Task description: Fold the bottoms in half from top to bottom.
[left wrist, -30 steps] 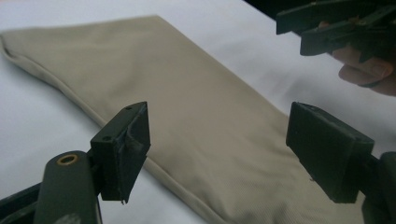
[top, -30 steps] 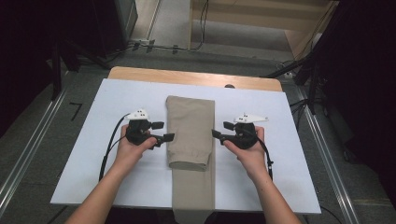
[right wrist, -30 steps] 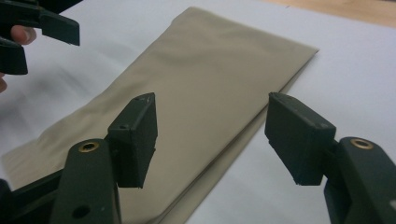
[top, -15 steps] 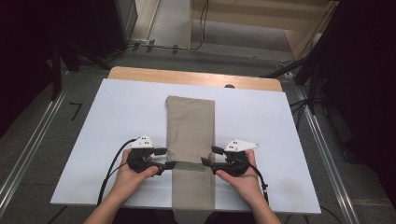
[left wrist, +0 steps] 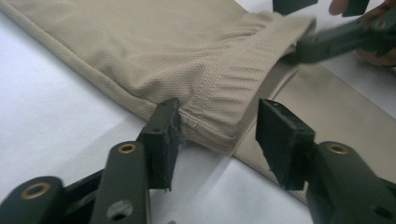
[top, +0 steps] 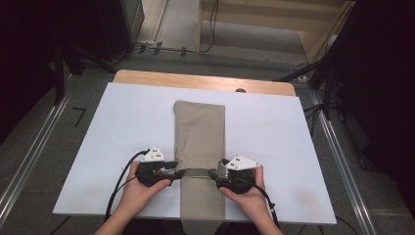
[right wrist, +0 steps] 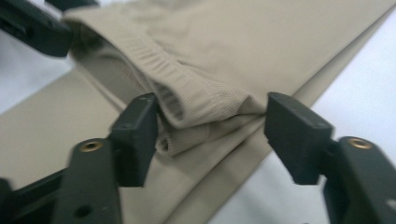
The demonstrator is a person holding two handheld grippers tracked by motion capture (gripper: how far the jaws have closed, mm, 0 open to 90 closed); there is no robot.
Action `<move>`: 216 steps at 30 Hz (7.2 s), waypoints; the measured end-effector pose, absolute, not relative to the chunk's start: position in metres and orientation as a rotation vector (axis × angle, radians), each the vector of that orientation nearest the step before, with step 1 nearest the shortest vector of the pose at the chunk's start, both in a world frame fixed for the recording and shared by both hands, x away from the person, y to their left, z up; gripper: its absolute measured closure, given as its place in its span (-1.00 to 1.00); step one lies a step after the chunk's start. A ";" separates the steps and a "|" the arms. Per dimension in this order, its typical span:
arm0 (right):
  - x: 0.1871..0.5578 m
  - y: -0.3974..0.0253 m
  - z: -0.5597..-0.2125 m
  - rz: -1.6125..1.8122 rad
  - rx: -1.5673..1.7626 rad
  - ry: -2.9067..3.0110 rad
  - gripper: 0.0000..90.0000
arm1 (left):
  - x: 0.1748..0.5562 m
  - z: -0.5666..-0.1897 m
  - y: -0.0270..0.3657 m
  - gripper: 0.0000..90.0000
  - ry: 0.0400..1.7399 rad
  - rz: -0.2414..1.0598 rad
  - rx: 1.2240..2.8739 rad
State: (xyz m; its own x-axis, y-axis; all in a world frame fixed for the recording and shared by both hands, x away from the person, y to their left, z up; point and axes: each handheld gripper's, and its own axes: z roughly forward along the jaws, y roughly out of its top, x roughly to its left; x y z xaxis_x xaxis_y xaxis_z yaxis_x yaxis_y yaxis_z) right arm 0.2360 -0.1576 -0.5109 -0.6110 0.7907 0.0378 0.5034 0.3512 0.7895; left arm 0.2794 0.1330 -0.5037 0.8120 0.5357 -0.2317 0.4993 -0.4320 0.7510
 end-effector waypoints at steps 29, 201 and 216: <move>0.240 -0.157 -0.517 1.174 1.163 2.330 0.87 | 0.273 -0.505 0.125 0.96 0.725 0.142 2.160; 0.477 -0.219 -0.408 1.285 1.455 2.070 -0.60 | 0.521 -0.405 0.123 -0.72 0.933 0.142 1.876; 0.388 -0.211 -0.434 1.490 1.347 2.169 -1.00 | 0.418 -0.445 0.118 -0.84 0.735 0.005 1.924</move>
